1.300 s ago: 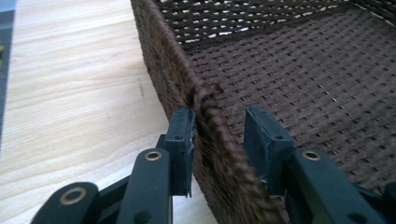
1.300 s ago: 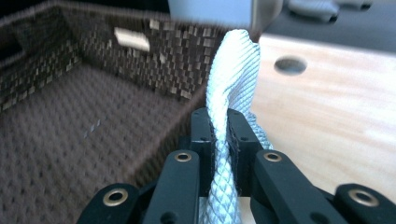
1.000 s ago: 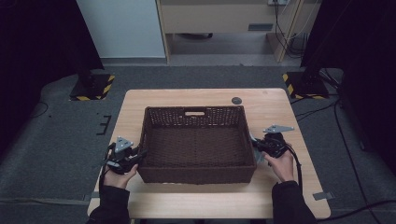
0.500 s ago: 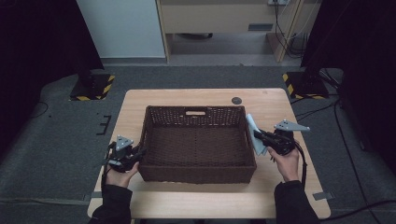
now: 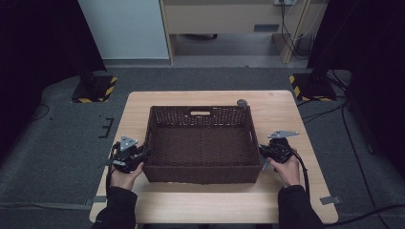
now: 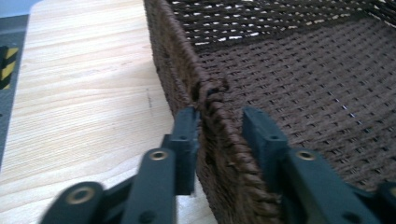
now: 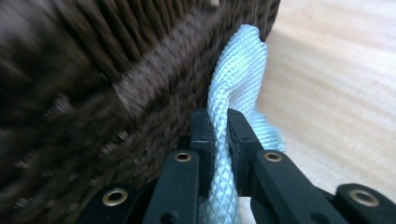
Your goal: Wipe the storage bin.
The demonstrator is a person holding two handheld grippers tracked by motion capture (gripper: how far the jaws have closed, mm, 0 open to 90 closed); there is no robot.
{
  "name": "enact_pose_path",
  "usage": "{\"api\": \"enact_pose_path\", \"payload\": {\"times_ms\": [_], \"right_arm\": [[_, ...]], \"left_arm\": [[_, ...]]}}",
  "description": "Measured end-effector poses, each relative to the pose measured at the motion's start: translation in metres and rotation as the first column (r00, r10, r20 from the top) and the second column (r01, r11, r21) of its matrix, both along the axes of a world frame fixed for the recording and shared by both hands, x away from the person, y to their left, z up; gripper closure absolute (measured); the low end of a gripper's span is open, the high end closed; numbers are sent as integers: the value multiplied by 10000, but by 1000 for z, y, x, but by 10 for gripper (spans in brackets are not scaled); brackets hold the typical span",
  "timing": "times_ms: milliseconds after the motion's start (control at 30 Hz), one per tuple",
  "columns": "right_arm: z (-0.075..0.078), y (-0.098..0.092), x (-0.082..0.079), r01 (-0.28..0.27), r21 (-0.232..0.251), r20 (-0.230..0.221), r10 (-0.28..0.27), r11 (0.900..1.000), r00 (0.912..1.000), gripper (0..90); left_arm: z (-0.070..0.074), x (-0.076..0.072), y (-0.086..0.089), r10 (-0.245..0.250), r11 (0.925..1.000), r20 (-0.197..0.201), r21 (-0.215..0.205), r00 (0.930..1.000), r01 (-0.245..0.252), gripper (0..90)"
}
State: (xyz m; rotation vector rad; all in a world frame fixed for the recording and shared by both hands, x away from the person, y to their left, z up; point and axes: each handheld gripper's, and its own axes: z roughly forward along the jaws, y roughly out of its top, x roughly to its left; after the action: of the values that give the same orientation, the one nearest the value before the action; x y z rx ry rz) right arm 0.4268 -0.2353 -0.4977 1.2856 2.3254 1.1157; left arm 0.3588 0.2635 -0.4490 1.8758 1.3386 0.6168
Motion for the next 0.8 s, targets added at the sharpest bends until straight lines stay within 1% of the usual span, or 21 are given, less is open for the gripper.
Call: {"api": "enact_pose_path", "payload": {"times_ms": [33,100,133,167,200,233,267,300,333,367,400,433,467,500,533,567,600,633,667,733,800], "right_arm": [[-3,2,1,-42,-159,-185,39,9999,9998,835],[-3,2,1,-32,-159,-129,30,9999,9999,835],[6,-2,-1,133,66,222,-134,9999,9997,835],[10,-4,-3,294,291,471,-308,9991,9984,835],[10,-4,-3,294,291,471,-308,9991,9984,835],[20,-9,-6,383,688,875,-443,9969,9952,835],[37,-16,-13,347,1391,1601,-571,9897,9854,836],[37,-16,-13,347,1391,1601,-571,9897,9854,836],[43,-17,-16,264,1625,1786,-557,9864,9823,835],[48,-19,-20,102,1676,1874,-420,9858,9814,835],[49,-17,-23,-4,1500,1777,-265,9887,9837,835],[49,-17,-23,-4,1500,1777,-265,9887,9837,835],[45,-11,-26,-126,941,1545,-21,9955,9880,835],[45,-11,-26,-126,941,1545,-21,9955,9880,835],[39,-8,-28,-143,660,1258,59,9977,9920,835],[39,-8,-28,-143,660,1258,59,9977,9920,835],[30,-6,-28,-132,366,890,99,9992,9960,835],[30,-6,-28,-132,366,890,99,9992,9960,835],[27,-5,-29,-90,272,696,70,9996,9976,835],[18,-2,-30,-142,-135,393,147,9998,9991,836],[8,3,-30,-108,-636,-96,102,9979,9999,835]], "left_arm": [[0,0,2,-48,9999,-2,-90,10000,48,592],[0,-1,4,-157,9997,41,-182,9999,158,577],[1,-2,5,-236,9996,48,-125,9997,237,548],[1,-3,4,-326,9994,45,-132,9995,326,548],[1,-3,4,-326,9994,45,-132,9995,326,550],[2,-5,4,-415,9991,72,-43,9991,416,550],[4,-9,4,-450,9990,102,19,9989,450,554],[4,-9,4,-450,9990,102,19,9989,450,558],[5,-10,4,-516,9987,86,-4,9986,516,558],[5,-11,5,-546,9985,94,-40,9985,547,565],[4,-11,4,-611,9981,-3,-71,9981,611,582],[4,-11,4,-611,9981,-3,-71,9981,611,594],[2,-10,3,-636,9980,-128,-20,9979,635,624],[1,-10,2,-658,9978,-178,-4,9977,658,624],[1,-10,0,-604,9982,-198,42,9980,605,649],[1,-10,0,-604,9982,-198,42,9980,605,660],[1,-10,0,-580,9983,-261,-31,9980,580,671],[1,-10,0,-580,9983,-261,-31,9980,580,685],[1,-10,0,-578,9983,-284,-72,9979,576,694],[1,-10,-1,-447,9990,-284,-94,9986,445,701],[1,-10,-3,-309,9995,-250,13,9992,309,720]]}}
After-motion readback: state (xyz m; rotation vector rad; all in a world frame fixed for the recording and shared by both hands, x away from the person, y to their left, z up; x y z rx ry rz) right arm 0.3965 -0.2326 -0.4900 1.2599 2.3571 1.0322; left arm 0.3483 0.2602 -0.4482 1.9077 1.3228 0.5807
